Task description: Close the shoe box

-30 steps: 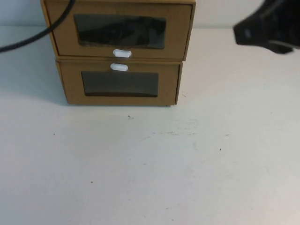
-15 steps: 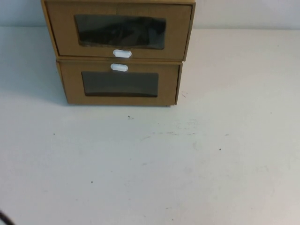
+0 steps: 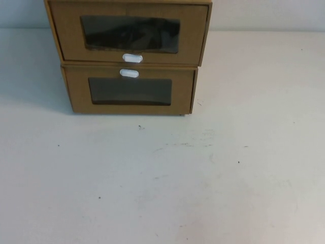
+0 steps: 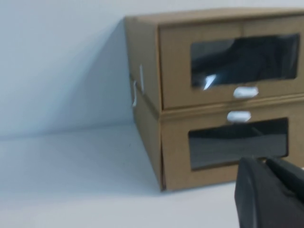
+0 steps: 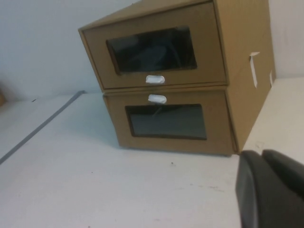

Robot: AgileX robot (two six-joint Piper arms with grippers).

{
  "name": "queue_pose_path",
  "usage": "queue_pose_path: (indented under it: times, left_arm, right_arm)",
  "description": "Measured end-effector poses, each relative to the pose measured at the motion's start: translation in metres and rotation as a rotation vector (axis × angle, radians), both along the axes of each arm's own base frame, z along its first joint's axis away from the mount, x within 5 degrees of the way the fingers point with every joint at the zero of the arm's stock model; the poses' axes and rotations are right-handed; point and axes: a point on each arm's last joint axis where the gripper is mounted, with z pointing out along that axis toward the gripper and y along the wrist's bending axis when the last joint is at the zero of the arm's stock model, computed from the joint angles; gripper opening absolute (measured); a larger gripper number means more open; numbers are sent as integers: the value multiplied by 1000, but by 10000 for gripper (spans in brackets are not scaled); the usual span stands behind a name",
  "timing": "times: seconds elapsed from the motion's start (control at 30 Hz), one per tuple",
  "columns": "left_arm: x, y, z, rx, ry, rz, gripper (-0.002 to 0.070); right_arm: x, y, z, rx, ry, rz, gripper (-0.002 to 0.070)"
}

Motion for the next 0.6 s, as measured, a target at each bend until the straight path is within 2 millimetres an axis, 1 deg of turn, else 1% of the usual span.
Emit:
queue_pose_path:
  times: [0.17, 0.23, 0.33, 0.6]
  left_arm:
    - [10, 5, -37, -49, 47, 69, -2]
    - [12, 7, -48, -53, 60, 90, -2]
    - [13, 7, -51, -62, 66, 93, -2]
    - [13, 7, -51, -88, 70, 91, -2]
  right_arm:
    - [5, 3, -35, 24, -10, 0, -11]
    - [6, 4, -49, 15, 9, -1, -11]
    - [6, 4, -62, -1, 38, -1, -11]
    - [6, 4, -67, -25, 76, -1, -11]
